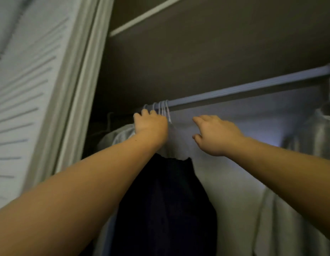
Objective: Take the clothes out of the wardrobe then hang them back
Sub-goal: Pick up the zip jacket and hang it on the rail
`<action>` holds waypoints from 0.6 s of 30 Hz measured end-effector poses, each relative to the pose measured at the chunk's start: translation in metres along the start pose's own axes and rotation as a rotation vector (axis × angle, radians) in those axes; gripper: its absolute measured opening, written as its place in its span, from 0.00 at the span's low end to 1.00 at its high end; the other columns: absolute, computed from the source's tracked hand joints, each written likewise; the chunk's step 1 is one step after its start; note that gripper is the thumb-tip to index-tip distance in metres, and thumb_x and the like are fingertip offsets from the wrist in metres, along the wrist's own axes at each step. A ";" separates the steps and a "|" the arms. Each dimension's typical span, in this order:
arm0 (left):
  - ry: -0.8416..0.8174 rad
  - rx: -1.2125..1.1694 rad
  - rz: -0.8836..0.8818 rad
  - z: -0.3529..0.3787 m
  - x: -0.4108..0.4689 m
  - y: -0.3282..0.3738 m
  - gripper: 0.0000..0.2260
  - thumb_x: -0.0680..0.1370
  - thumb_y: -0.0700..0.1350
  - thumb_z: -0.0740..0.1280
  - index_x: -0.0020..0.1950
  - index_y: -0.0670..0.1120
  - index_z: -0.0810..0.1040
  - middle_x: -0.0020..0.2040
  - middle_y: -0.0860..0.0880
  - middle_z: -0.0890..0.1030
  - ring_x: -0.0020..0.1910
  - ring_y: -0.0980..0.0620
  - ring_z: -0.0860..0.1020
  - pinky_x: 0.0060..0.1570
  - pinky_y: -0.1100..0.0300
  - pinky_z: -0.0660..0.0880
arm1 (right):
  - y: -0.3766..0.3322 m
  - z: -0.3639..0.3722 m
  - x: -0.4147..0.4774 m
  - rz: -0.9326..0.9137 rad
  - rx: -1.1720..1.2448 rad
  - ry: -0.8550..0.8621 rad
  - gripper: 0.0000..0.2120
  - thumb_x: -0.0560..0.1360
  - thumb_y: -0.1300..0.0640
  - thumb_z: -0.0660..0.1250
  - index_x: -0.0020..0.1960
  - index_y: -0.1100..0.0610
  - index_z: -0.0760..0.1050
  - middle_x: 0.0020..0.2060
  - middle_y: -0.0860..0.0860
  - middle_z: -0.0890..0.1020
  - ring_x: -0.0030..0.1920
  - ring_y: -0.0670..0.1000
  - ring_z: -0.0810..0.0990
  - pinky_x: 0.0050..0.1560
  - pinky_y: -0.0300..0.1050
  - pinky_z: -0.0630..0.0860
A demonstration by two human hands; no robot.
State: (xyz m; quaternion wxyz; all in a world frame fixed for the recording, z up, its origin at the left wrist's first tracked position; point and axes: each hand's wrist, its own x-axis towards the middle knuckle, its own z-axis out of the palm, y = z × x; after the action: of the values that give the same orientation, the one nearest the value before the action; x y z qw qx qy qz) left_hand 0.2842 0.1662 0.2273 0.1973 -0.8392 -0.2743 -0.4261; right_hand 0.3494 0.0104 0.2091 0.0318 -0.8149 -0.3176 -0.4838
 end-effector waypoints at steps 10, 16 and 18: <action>0.015 0.009 0.021 0.003 -0.018 -0.024 0.12 0.81 0.40 0.59 0.65 0.43 0.73 0.57 0.42 0.75 0.55 0.42 0.77 0.45 0.51 0.71 | -0.037 0.039 0.043 0.117 0.434 -0.003 0.19 0.78 0.51 0.60 0.66 0.58 0.70 0.65 0.58 0.72 0.64 0.61 0.72 0.61 0.55 0.73; 0.090 0.119 0.100 -0.001 -0.014 -0.008 0.10 0.82 0.41 0.60 0.62 0.44 0.75 0.53 0.44 0.75 0.50 0.45 0.76 0.43 0.52 0.70 | -0.025 0.045 0.045 0.170 0.479 -0.013 0.20 0.78 0.53 0.60 0.68 0.58 0.69 0.66 0.57 0.72 0.65 0.61 0.72 0.63 0.56 0.73; 0.078 0.043 0.128 -0.006 -0.015 -0.003 0.09 0.82 0.39 0.60 0.60 0.44 0.76 0.49 0.45 0.76 0.47 0.46 0.77 0.42 0.53 0.71 | -0.013 0.044 0.043 0.188 0.499 -0.013 0.20 0.79 0.55 0.59 0.70 0.58 0.68 0.68 0.57 0.72 0.65 0.60 0.72 0.63 0.56 0.73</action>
State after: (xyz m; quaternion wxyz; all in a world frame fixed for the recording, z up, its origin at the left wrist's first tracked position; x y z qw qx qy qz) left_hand 0.2719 0.1605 0.2185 0.2528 -0.8333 -0.2213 -0.4391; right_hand 0.3901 0.0573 0.2172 0.2745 -0.8109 -0.3501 -0.3801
